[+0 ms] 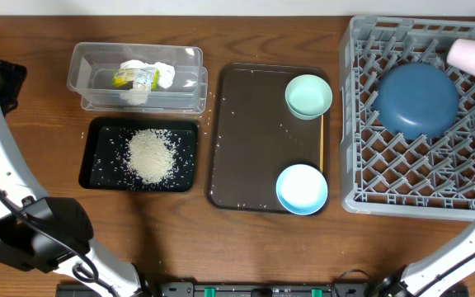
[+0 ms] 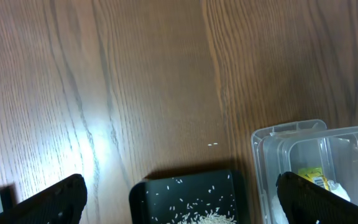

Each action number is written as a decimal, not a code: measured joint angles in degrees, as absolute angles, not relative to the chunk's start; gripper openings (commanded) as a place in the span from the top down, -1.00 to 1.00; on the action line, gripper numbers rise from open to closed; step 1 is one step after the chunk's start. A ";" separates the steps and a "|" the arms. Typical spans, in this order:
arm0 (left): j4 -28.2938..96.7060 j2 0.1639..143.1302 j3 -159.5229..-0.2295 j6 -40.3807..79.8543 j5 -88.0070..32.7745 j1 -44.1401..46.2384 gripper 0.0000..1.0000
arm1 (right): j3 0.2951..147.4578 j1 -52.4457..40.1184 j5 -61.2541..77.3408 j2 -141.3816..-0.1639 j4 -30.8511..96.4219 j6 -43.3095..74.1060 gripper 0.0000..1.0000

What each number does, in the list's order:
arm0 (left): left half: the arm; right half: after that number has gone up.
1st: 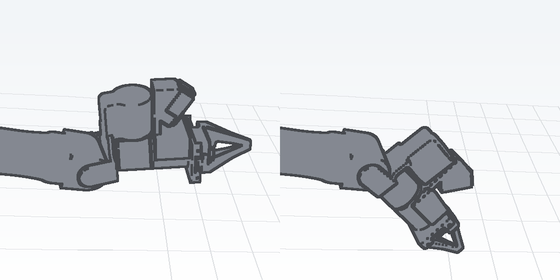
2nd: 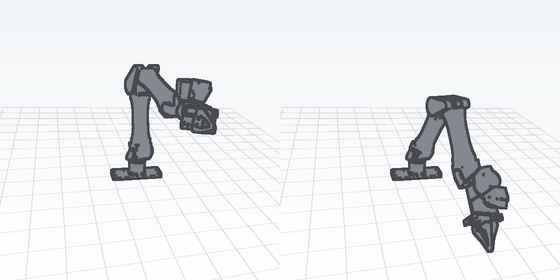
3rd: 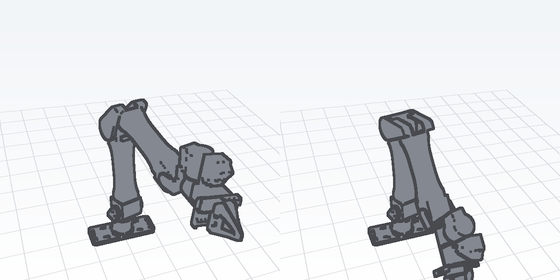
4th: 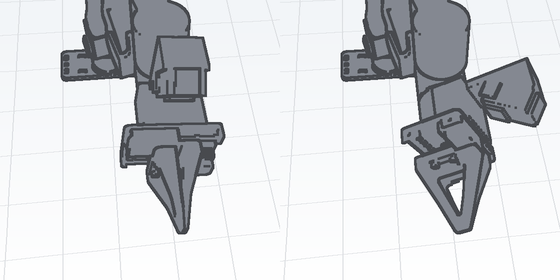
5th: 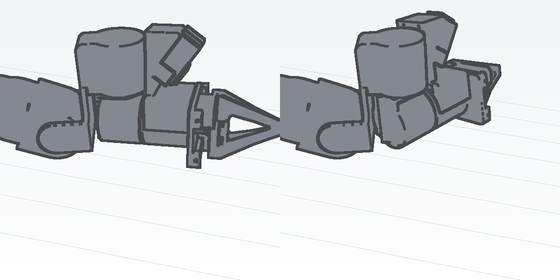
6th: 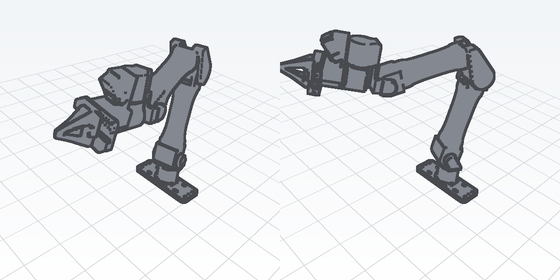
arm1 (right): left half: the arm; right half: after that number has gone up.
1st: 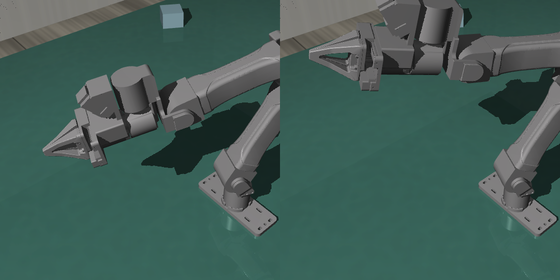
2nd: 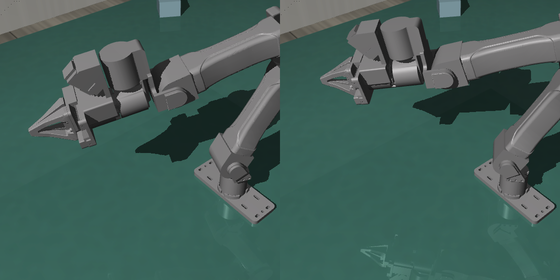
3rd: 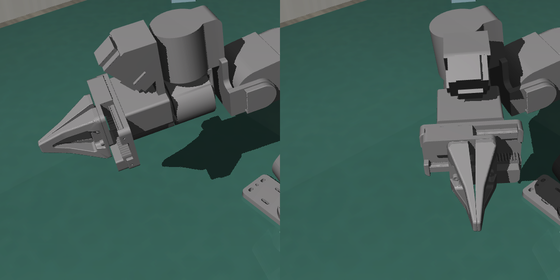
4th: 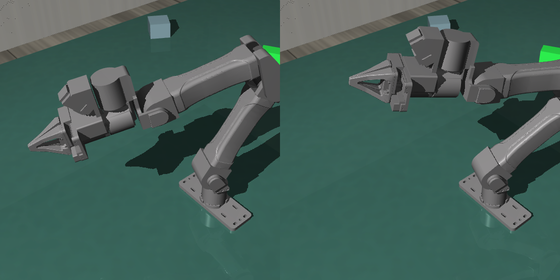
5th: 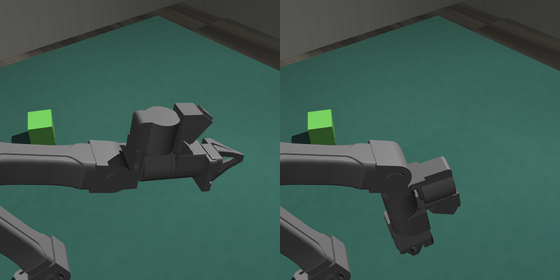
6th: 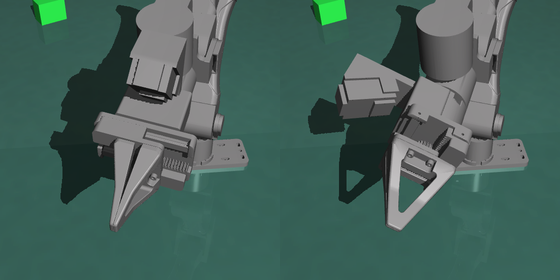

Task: Sort waste into correct bins and load items into the dishwasher rack
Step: 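Lift the pink cup and carry it to the rack's right side, then lower the pink cup into the rack and open the right gripper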

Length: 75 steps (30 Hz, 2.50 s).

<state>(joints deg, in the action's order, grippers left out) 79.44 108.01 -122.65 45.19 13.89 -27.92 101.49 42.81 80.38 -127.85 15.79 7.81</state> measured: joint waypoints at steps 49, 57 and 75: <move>79.44 108.01 -122.65 45.19 13.91 -27.92 -1.00 | 101.93 51.13 64.86 -129.80 38.17 11.84 0.70; 79.44 108.01 -122.65 45.19 13.91 -27.92 -0.99 | 101.93 53.80 58.08 -129.67 42.26 10.59 0.67; 79.44 108.01 -122.65 45.19 13.91 -27.92 -0.99 | 101.78 43.35 29.47 -109.56 42.33 9.78 0.98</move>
